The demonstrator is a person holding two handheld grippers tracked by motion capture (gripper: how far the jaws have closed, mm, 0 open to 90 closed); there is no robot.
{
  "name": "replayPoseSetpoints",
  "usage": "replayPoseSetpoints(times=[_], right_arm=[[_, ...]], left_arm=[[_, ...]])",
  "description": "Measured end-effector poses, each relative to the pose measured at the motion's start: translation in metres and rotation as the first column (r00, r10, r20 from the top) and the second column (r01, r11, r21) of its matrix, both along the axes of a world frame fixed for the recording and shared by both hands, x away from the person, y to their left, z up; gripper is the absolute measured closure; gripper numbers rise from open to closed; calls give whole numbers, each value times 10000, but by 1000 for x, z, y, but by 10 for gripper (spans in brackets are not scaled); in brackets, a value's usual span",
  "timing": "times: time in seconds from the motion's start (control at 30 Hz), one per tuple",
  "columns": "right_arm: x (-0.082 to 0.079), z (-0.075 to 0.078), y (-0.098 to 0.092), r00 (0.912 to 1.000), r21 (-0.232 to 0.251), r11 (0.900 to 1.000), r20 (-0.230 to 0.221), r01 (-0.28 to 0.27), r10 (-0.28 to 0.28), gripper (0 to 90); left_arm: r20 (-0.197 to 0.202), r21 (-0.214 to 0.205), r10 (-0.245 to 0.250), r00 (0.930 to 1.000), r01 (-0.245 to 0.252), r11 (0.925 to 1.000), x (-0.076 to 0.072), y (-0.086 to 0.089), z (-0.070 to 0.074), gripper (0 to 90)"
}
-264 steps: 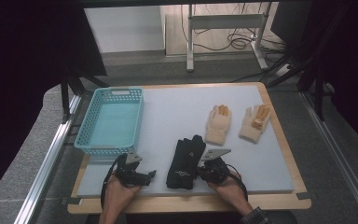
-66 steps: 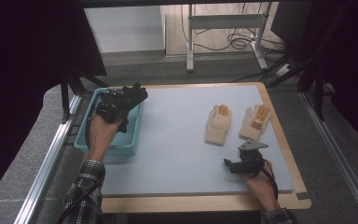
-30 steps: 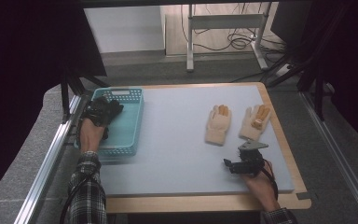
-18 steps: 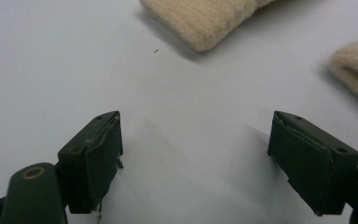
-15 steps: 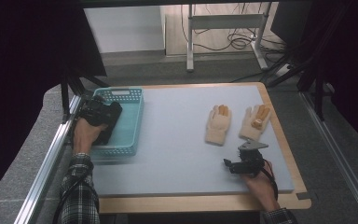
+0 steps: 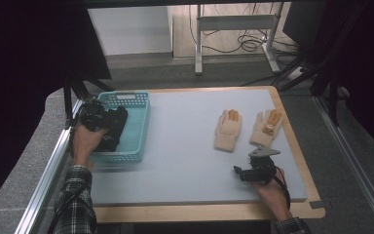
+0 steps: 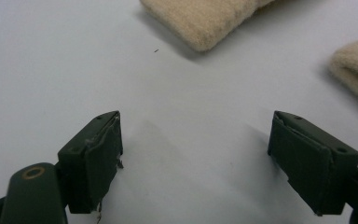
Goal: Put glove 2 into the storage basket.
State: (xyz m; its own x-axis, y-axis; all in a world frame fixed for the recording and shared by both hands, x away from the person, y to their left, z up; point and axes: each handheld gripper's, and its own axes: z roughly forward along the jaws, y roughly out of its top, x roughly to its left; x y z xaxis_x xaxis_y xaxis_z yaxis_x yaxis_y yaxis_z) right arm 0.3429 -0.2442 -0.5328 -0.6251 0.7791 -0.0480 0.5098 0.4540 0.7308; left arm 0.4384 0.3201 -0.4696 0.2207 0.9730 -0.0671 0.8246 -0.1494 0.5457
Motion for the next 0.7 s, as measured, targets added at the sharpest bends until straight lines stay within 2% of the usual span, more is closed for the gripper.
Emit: replayPoseSetpoints(times=[0.17, 0.27, 0.37, 0.57, 0.7], right_arm=[[0, 0, 0, 10000, 17, 10000, -1, 13, -13, 173], [0, 0, 0, 10000, 13, 10000, 1, 10, -10, 173], [0, 0, 0, 10000, 10, 10000, 1, 10, -10, 173], [0, 0, 0, 10000, 4, 10000, 1, 12, -12, 173], [0, 0, 0, 10000, 5, 10000, -1, 13, -13, 173]], left_arm=[[309, -180, -201, 9993, 207, 9996, -7, -4, 4, 25], [542, -455, -434, 9976, 459, 9979, -13, -11, 8, 25], [735, -409, -723, 9947, 754, 9963, -17, -18, 11, 25], [1132, -388, -1363, 9842, 1415, 9892, -26, -39, 19, 24], [1351, -330, -1814, 9741, 1874, 9817, -31, -53, 22, 23]])
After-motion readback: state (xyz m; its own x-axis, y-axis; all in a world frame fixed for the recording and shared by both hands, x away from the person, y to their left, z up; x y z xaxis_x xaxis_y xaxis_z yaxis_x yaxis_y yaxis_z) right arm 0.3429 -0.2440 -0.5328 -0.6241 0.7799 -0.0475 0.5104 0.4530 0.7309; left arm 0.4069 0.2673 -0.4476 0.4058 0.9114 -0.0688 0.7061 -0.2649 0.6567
